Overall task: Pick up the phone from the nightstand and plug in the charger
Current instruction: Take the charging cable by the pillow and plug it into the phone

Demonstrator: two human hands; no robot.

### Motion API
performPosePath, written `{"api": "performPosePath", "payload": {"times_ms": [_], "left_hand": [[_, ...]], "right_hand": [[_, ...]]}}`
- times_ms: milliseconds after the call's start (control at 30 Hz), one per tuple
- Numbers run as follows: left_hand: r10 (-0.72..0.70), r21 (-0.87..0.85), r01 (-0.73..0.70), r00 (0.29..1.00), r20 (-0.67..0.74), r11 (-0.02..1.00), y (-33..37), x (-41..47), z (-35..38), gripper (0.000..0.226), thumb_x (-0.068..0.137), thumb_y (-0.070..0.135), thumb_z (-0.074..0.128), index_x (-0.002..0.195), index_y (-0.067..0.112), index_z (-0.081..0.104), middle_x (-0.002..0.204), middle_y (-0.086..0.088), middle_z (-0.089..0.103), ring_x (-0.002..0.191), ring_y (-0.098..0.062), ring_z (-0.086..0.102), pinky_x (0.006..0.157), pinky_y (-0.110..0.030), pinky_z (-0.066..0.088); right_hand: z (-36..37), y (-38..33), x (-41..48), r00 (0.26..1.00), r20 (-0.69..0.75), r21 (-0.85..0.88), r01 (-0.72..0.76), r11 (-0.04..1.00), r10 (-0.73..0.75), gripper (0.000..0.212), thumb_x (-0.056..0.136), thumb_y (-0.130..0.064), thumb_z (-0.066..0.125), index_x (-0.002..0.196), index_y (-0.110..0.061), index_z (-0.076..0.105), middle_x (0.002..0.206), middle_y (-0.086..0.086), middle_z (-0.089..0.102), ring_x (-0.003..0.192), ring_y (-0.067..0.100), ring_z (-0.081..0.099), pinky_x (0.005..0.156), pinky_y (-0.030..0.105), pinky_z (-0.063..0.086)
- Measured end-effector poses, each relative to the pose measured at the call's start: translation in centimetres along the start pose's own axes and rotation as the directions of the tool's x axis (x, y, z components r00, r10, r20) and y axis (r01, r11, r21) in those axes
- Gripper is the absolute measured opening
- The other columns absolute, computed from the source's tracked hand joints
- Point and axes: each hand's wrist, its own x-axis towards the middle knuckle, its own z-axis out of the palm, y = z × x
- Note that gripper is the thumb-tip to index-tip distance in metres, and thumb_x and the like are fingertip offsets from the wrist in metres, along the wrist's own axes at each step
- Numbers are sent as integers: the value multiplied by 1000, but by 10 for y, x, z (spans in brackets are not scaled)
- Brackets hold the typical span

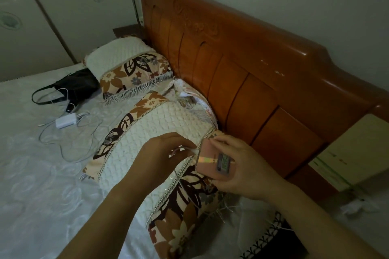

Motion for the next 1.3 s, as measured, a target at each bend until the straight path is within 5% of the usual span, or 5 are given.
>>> {"api": "performPosePath", "payload": {"times_ms": [567,867,967,1133,1300], "left_hand": [[15,-2,-15,1000,13,1000,-7,-7,3,14,78,19,70,90,26,73,85,10,72,76,-2,64,71,-31,56],[-18,-3,18,1000,-6,1000,-18,-7,6,16,78,29,69,93,36,69,81,23,64,77,2,60,67,-15,49],[-37,-10,37,999,-5,999,-23,-6,10,15,79,34,68,93,36,68,84,21,67,76,0,61,67,-19,51],[-105,21,105,994,-9,994,-35,5,20,12,81,34,66,92,36,69,83,21,66,73,4,59,65,-16,47],[-189,42,188,982,25,981,-51,22,33,11,81,37,65,91,34,70,87,15,69,75,-1,62,69,-29,54]], "right_hand": [[9,3,7,998,53,-58,30,998,-27,90,63,-35,78,139,-19,33,141,-10,30,113,-10,17,85,-4,12],[12,4,11,999,25,-73,26,997,-24,86,66,-41,73,140,-24,30,140,-13,28,120,-3,20,95,17,25],[14,9,15,999,37,-87,24,996,-20,85,67,-41,72,140,-24,30,141,-12,28,123,4,22,96,24,30],[24,25,29,998,62,-80,17,997,-12,86,67,-43,71,140,-24,29,140,-12,28,117,-2,20,93,18,23],[34,51,49,993,114,-35,-6,999,10,86,67,-39,72,140,-22,30,141,-10,29,124,6,24,98,21,23]]}}
